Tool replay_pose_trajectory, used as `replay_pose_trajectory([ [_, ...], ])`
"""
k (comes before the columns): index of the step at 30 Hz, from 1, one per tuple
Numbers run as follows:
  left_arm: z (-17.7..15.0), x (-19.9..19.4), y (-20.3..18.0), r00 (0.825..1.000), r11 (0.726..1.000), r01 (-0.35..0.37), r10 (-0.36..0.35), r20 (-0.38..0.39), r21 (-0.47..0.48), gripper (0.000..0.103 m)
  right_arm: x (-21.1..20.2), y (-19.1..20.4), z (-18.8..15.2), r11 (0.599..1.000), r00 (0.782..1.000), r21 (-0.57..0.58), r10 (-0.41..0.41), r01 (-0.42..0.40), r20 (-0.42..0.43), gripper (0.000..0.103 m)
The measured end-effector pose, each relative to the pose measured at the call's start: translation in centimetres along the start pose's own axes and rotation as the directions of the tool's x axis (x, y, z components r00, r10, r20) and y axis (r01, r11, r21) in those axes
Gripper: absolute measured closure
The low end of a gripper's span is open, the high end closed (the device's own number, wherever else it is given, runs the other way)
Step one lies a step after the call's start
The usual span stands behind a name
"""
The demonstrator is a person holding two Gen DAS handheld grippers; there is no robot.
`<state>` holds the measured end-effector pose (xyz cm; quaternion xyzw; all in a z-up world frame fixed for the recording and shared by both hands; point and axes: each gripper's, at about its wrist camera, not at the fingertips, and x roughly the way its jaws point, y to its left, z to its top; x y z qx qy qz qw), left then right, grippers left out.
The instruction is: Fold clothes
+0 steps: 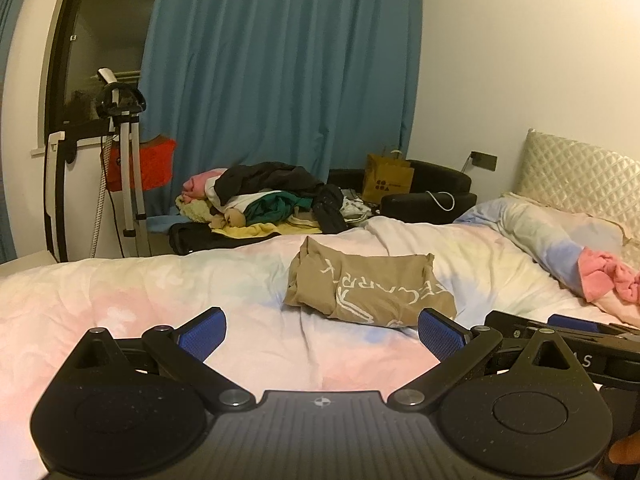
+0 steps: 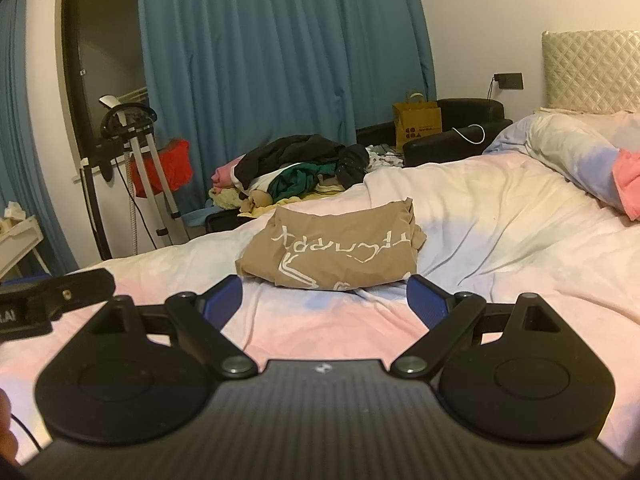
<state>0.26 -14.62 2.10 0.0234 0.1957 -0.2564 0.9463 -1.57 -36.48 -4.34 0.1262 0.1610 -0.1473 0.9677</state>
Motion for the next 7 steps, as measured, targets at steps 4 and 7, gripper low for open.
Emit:
replay_pose_trajectory([
  [4,-0.16,-0.14,0.35,1.000,1.000,-0.012,0.012,0.000,-0.013,0.000,-0.18,0.03,0.02,1.000,1.000,-0.002,0.000,0.000,0.007,0.012],
  [7,-0.19,-0.27,0.50,1.000,1.000,-0.011,0.011,-0.002,-0.024,0.000,-0.27,0.14,-0.06,1.000,1.000,-0.008,-0.002,0.002,0.008,0.012],
])
